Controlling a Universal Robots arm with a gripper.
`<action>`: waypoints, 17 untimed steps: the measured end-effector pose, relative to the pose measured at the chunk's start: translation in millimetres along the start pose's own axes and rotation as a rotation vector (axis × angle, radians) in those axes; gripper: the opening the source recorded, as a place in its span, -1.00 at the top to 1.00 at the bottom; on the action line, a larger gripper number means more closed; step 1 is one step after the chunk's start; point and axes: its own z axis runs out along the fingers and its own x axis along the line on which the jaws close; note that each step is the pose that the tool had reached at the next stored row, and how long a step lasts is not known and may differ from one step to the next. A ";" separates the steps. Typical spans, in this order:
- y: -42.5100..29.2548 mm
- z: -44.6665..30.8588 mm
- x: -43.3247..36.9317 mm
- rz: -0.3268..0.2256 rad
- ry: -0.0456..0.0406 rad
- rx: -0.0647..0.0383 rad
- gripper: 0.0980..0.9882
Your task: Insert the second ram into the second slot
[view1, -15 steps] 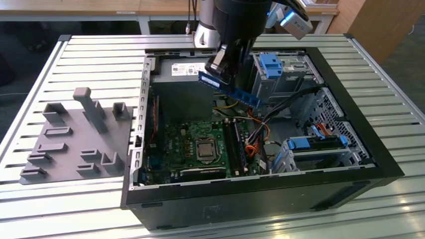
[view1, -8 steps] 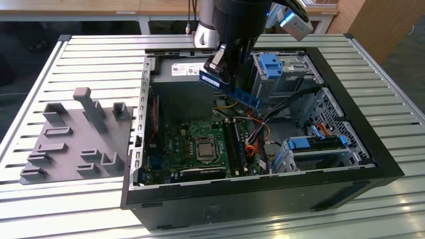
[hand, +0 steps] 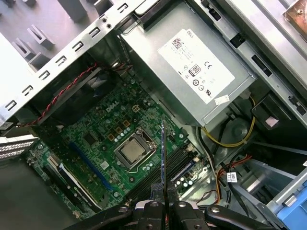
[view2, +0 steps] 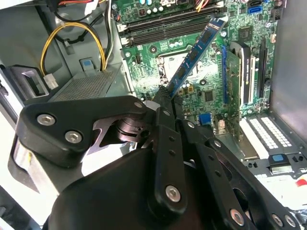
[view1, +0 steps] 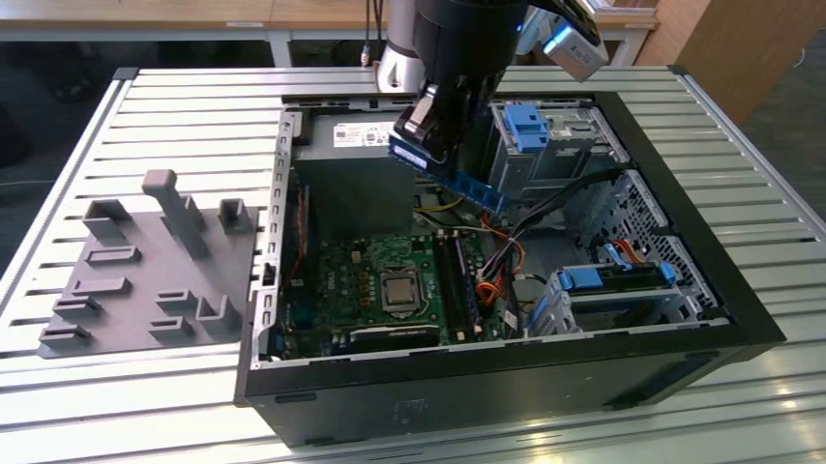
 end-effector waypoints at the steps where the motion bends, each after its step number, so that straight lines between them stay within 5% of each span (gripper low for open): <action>1: 0.0 0.0 0.0 0.005 -0.0002 0.000 0.91; 17: 0.0 0.0 0.0 0.074 -0.0027 0.001 0.91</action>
